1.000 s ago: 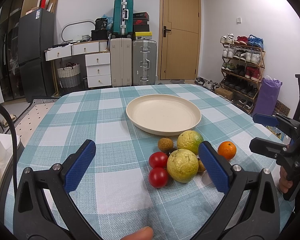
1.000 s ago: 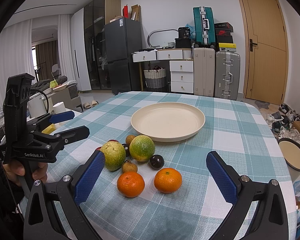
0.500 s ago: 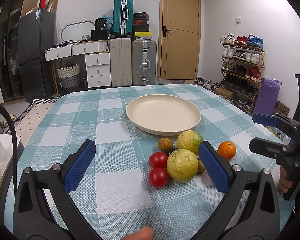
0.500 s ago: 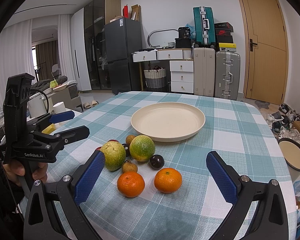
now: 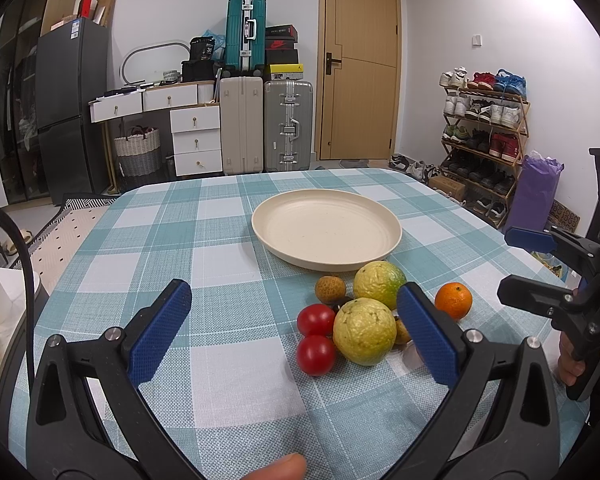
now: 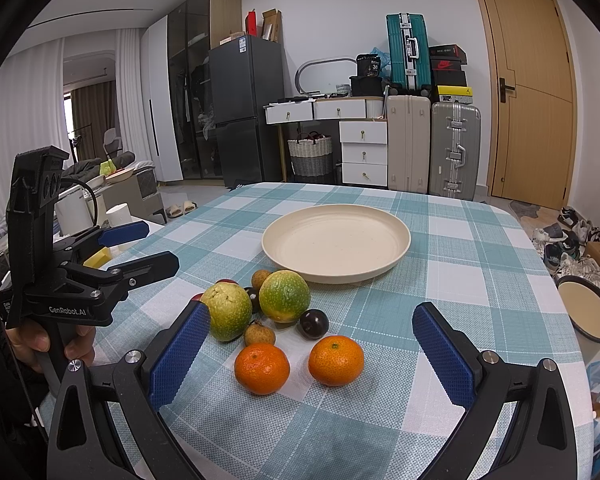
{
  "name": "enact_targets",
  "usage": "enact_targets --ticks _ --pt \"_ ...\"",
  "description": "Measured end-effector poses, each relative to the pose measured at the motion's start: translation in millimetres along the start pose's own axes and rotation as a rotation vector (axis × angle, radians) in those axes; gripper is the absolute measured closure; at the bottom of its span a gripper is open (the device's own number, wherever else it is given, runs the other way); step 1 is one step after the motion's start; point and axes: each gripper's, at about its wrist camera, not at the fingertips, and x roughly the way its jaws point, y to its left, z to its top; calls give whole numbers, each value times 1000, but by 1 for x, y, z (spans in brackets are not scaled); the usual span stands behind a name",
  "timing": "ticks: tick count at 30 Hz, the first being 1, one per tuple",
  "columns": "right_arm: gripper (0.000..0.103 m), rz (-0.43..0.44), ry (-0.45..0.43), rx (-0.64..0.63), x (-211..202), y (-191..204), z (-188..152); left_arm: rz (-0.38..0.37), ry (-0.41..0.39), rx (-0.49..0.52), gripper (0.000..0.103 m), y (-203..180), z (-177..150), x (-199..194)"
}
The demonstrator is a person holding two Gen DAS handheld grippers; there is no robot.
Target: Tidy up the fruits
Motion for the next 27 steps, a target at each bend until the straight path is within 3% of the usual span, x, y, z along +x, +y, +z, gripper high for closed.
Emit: enact_targets --ticks 27 --pt "0 -35 42 29 7 -3 -2 -36 29 32 1 -8 1 4"
